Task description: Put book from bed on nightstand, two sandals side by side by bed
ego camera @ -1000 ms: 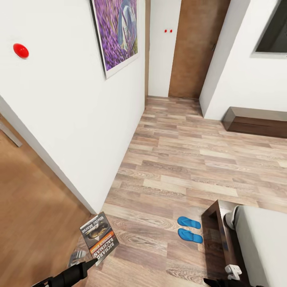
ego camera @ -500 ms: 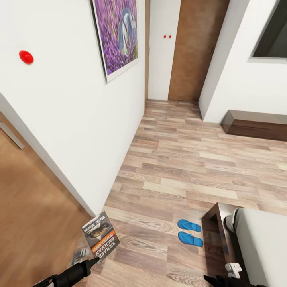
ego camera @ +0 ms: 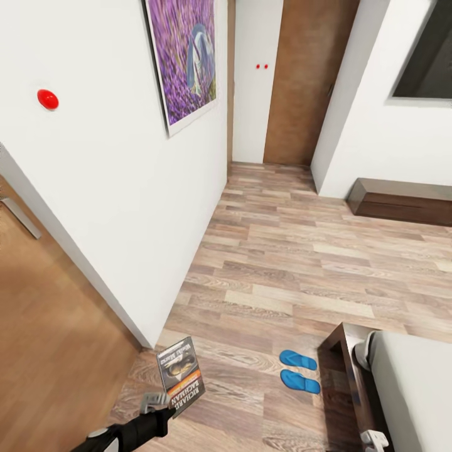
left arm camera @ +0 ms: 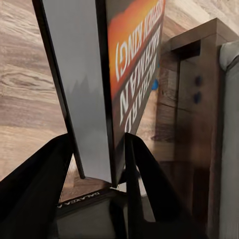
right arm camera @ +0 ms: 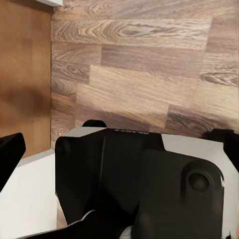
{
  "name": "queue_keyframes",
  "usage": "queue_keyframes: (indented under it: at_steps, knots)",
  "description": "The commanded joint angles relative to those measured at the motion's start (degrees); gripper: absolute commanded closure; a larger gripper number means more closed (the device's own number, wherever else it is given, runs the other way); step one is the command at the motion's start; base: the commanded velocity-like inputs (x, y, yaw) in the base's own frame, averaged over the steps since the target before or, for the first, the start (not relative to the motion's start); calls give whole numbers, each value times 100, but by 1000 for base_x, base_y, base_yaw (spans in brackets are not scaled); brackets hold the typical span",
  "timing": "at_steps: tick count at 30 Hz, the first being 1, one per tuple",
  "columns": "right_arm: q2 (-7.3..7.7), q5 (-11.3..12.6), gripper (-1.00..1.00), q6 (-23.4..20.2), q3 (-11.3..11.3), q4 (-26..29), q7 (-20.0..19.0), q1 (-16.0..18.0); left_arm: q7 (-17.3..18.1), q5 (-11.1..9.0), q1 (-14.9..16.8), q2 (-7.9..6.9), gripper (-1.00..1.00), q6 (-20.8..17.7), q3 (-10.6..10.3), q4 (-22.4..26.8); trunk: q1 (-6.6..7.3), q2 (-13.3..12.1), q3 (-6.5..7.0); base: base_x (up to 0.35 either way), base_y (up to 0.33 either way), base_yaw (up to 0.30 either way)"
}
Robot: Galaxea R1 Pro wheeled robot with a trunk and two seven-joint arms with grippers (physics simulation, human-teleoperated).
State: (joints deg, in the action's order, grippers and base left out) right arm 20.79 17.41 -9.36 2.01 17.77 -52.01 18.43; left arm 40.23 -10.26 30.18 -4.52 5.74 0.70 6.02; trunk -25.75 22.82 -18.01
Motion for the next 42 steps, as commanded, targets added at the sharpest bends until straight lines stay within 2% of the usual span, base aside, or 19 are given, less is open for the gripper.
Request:
queue_keyframes:
  at_steps: [1, 6, 13, 22, 42]
  knots:
    - [4, 60, -100, -58, 20, -11, -11, 3, -6, 1, 5, 4, 100, 84, -10, -36, -3, 10, 0, 0, 0, -6]
    - [4, 59, -100, -58, 19, -34, -11, 3, -99, 13, 7, 11, 100, 195, -25, -78, -3, 10, 46, 0, 0, -2]
    - [4, 59, -100, -55, 19, -36, -11, 3, -135, -4, 8, 10, 100, 211, -22, -84, -3, 10, 111, 0, 0, 0]
    - [4, 60, -100, -55, 19, -36, -11, 3, -343, -28, 5, 23, 100, 217, -21, -151, -3, 10, 193, 0, 0, 0]
    - [0, 60, -100, -49, 27, -39, -8, 3, -374, -38, 5, 30, 100, 322, -18, -206, -3, 10, 377, 0, 0, 0]
